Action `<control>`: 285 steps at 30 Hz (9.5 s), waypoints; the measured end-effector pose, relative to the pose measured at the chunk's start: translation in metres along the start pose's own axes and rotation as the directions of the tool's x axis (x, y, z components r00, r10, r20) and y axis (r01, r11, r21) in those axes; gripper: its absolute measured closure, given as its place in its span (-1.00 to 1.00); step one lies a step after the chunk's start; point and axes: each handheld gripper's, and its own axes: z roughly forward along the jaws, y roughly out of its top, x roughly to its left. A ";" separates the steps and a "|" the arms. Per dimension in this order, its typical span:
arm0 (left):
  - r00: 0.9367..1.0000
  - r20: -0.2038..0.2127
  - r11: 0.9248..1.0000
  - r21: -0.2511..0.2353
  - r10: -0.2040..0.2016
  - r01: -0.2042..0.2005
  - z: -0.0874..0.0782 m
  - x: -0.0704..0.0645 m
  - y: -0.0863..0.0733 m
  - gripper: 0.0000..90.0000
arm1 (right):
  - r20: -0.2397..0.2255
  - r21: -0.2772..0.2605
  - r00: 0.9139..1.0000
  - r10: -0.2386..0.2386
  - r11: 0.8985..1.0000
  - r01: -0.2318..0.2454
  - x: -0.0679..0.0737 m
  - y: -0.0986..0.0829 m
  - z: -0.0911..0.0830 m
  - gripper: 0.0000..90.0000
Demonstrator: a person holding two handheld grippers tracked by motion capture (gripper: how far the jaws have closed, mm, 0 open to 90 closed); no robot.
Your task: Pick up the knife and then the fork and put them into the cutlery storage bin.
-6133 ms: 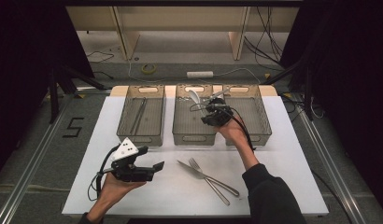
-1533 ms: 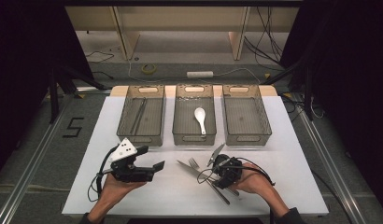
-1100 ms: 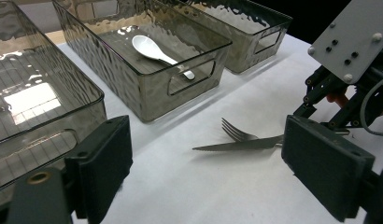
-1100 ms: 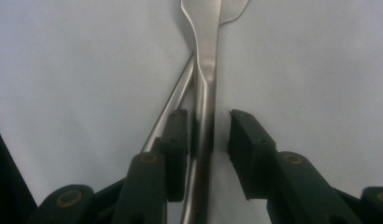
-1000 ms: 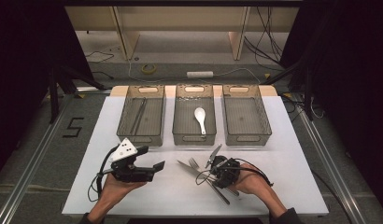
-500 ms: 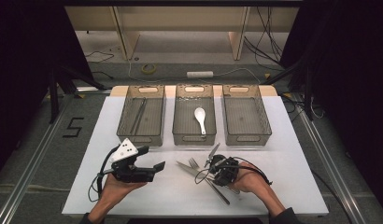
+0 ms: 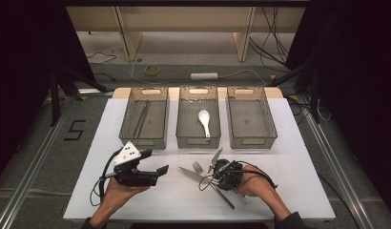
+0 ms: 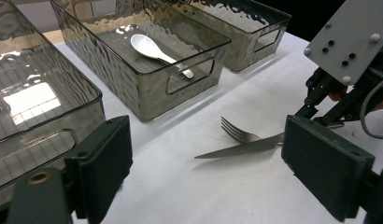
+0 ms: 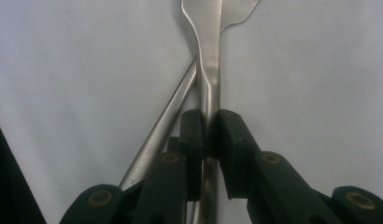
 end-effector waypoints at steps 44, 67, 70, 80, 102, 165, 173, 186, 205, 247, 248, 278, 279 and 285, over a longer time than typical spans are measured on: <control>1.000 -0.001 1.000 -0.006 -0.011 0.011 -0.001 0.001 0.000 -0.65 | -0.139 -0.334 0.958 0.249 0.899 -0.282 -0.078 -0.032 -0.077 0.80; 1.000 0.002 1.000 -0.008 -0.008 0.008 -0.001 0.001 0.001 -0.65 | -0.276 -0.406 0.782 0.558 0.670 -0.621 -0.188 -0.044 -0.088 0.80; 1.000 0.002 1.000 -0.015 -0.016 0.016 -0.001 0.000 0.001 -0.65 | -0.273 -0.402 0.769 0.578 0.658 -0.637 -0.192 -0.043 -0.087 0.80; 1.000 0.004 1.000 -0.009 -0.010 0.010 -0.002 0.001 0.001 -0.65 | -0.230 -0.400 0.734 0.639 0.626 -0.669 -0.202 -0.043 -0.086 0.80; 1.000 0.007 1.000 -0.008 -0.010 0.010 -0.002 0.000 0.000 -0.65 | -0.142 -0.368 0.676 0.723 0.595 -0.714 -0.214 -0.041 -0.070 0.80; 1.000 -0.001 0.999 -0.029 -0.019 0.019 -0.004 0.000 0.000 -0.65 | -0.041 -0.397 0.927 0.374 0.845 -0.358 -0.071 -0.018 -0.094 -0.32; 1.000 -0.001 0.999 -0.035 -0.018 0.018 -0.004 0.000 0.000 -0.65 | -0.061 -0.382 0.941 0.332 0.863 -0.330 -0.048 -0.018 -0.084 -0.32; 1.000 -0.002 0.999 -0.031 -0.014 0.014 -0.005 0.000 -0.001 -0.65 | -0.069 -0.329 0.955 0.289 0.897 -0.295 -0.034 -0.012 -0.070 -0.32; 1.000 -0.004 0.999 -0.042 -0.017 0.016 -0.006 0.000 0.000 -0.65 | -0.086 -0.163 0.982 0.170 0.970 -0.182 -0.004 0.004 -0.031 0.00; 1.000 -0.005 0.999 -0.035 -0.014 0.014 -0.006 0.000 -0.001 -0.65 | -0.049 -0.042 0.995 0.091 0.995 -0.093 0.008 0.012 0.004 0.57; 1.000 -0.005 0.999 -0.036 -0.017 0.017 -0.006 0.000 -0.001 -0.65 | -0.044 -0.042 0.995 0.087 0.995 -0.089 0.007 0.012 0.005 0.60; 1.000 -0.007 0.999 -0.033 -0.010 0.009 -0.006 -0.001 -0.001 -0.65 | -0.016 -0.018 0.999 0.052 0.998 -0.052 0.007 0.015 0.005 0.88; 1.000 -0.007 0.999 -0.032 -0.009 0.009 -0.006 -0.001 -0.001 -0.65 | -0.018 -0.021 0.999 0.051 0.998 -0.052 0.007 0.015 0.005 0.88; 1.000 -0.007 0.999 -0.032 -0.013 0.012 -0.007 0.000 -0.001 -0.65 | -0.031 -0.020 0.999 0.033 0.999 -0.033 0.005 0.014 0.004 0.89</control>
